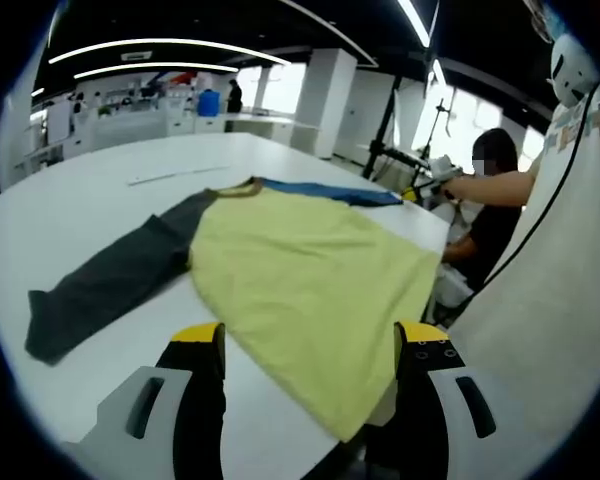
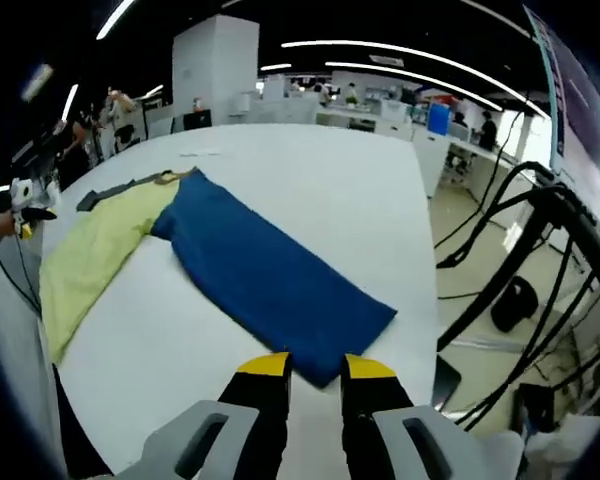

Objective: Fold the garment on the visible template until the final outline fits inside the template.

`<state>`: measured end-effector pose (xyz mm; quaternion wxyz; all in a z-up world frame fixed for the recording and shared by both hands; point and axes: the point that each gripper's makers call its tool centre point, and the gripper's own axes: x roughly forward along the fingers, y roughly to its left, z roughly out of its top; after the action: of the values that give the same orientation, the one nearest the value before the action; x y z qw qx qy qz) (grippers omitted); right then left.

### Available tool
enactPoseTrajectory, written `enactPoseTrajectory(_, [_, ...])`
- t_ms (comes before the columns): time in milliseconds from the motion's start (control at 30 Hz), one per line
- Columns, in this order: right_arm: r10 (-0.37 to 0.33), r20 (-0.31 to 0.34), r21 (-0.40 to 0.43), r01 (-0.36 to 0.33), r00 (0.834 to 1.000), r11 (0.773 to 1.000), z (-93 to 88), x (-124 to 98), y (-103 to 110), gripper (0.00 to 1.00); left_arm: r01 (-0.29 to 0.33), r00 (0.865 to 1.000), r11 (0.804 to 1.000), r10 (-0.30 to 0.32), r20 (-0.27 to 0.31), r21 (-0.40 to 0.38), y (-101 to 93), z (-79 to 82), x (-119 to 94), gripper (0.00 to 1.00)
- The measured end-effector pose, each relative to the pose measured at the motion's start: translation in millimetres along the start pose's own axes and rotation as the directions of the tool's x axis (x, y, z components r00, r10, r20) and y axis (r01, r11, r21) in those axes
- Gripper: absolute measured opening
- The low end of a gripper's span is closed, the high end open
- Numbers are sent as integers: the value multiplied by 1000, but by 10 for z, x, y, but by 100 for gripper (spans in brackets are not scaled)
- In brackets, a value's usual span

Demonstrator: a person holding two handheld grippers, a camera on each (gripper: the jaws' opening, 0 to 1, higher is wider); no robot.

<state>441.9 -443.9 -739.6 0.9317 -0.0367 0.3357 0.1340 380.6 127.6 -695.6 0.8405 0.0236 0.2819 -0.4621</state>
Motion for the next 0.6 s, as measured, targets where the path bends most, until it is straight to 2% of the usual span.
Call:
enactPoseTrajectory(67, [-10,11,14,10,1000,1000,30,-23,-40,18,2,1000,1000,-2,-1,2,0,-2,3,65])
enactPoseTrajectory(200, [-47,-24,31,47,999,998,-27,-1,-124,19,4,1000,1000,-4,-2,3,-2,-6,0,65])
enactPoseTrajectory(600, [-60,-83,65,66,995,996,-87,183,-201,22,-5,1000,1000,5,8,-8,-6,6,-81,66])
